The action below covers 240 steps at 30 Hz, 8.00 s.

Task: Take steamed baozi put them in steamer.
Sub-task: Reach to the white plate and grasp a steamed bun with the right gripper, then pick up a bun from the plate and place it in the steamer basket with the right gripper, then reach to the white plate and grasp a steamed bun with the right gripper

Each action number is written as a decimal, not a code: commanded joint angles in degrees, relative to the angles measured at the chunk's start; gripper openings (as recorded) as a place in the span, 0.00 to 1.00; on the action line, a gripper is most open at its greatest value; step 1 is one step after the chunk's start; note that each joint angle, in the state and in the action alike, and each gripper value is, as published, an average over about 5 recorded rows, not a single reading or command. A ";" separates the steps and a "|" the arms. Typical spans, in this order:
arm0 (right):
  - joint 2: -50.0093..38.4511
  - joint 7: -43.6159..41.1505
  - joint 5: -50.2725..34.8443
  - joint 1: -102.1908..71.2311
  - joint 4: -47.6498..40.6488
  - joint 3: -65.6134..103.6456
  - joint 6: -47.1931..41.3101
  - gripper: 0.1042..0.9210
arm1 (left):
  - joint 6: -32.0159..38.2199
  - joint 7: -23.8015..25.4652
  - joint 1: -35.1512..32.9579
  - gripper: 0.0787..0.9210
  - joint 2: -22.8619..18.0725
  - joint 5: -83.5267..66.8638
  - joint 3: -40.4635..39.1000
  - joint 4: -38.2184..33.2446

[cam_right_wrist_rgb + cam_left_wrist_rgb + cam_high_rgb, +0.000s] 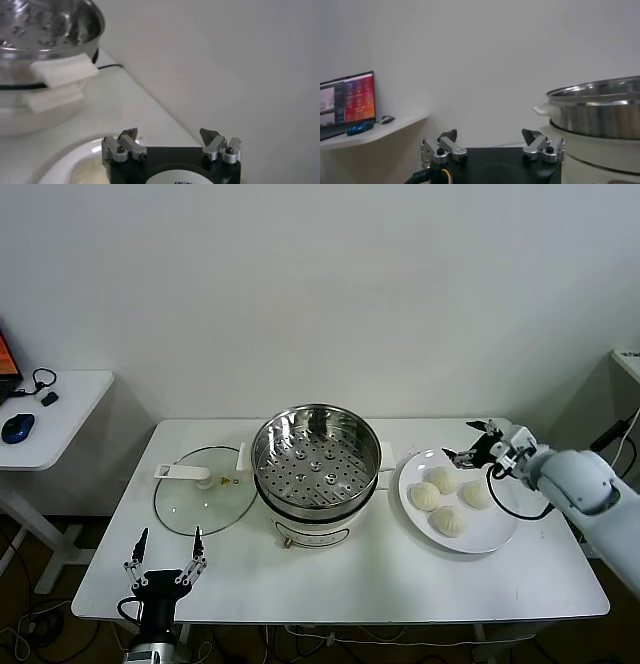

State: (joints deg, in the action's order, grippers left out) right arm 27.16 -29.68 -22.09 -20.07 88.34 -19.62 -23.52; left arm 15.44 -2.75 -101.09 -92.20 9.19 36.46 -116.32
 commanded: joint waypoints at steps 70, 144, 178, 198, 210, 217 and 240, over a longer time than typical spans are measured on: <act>30.41 -28.87 10.57 31.86 -53.38 -52.68 25.56 0.88 | 3.87 1.82 2.27 0.88 -2.80 4.12 0.21 7.24; 50.49 -26.79 -10.32 73.64 -31.47 -81.65 72.70 0.78 | 3.47 0.32 1.76 0.88 -2.80 5.62 -1.98 7.10; 66.04 -30.14 14.15 51.84 -59.11 -70.36 73.52 0.78 | 4.03 -0.17 3.09 0.88 -2.80 4.58 -1.76 8.58; 67.23 -29.52 15.22 49.28 -62.25 -68.17 73.52 0.77 | 3.79 -0.41 3.27 0.88 -2.80 4.49 -2.37 8.45; 67.16 -28.60 14.64 50.54 -61.89 -67.02 73.52 0.88 | 3.79 -0.39 2.82 0.88 -2.80 4.73 -2.41 7.71; 65.74 -28.92 13.13 52.92 -59.90 -67.64 73.52 0.88 | 3.69 -0.40 2.50 0.88 -2.80 5.11 -2.54 7.24; 56.95 -31.26 2.65 63.57 -47.48 -76.37 73.52 0.88 | 3.47 -0.28 2.29 0.88 -2.80 6.08 -3.39 7.03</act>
State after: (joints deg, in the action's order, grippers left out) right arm 87.08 -60.90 -16.83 41.01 37.64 -94.09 47.19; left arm 18.95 -3.06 -98.78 -92.20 15.24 33.08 -109.29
